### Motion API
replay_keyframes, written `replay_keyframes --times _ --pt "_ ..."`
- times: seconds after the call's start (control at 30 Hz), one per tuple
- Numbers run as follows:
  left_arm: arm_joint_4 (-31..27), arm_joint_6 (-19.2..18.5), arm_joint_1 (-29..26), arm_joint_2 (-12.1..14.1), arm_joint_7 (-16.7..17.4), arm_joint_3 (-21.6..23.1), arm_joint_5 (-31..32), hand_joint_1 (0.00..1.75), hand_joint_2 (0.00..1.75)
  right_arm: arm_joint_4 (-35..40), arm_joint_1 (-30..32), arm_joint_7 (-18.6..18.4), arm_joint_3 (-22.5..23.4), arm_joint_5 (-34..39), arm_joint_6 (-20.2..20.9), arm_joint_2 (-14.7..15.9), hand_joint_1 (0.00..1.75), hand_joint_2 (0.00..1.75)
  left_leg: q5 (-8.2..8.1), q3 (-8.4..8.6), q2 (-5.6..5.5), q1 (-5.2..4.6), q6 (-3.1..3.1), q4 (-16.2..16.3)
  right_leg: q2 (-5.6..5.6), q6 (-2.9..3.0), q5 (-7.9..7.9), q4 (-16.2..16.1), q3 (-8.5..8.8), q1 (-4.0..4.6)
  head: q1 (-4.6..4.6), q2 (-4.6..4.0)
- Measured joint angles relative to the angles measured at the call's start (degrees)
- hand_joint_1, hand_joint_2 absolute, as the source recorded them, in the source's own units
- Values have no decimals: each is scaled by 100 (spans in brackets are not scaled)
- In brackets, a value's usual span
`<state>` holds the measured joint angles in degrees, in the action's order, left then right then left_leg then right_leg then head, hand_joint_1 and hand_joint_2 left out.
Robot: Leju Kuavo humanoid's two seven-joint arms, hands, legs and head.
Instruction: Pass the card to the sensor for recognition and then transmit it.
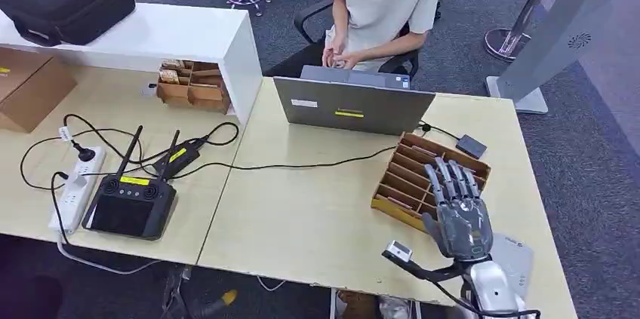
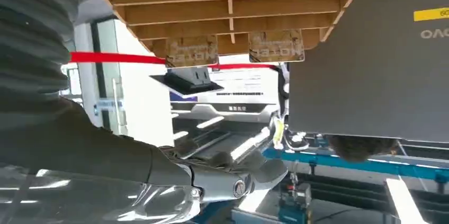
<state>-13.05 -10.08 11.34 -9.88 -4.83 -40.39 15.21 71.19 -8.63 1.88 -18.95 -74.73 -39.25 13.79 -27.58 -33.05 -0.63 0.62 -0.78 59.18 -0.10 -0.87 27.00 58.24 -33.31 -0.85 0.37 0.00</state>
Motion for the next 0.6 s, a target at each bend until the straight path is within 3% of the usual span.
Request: replay_keyframes --times 0.6 --pt "0 -11 -27 -2 -18 131 -182 0 175 79 0 24 -175 485 -13 275 0 175 0 -1 -1 0 0 2 -3 0 0 -1 -1 0 0 0"
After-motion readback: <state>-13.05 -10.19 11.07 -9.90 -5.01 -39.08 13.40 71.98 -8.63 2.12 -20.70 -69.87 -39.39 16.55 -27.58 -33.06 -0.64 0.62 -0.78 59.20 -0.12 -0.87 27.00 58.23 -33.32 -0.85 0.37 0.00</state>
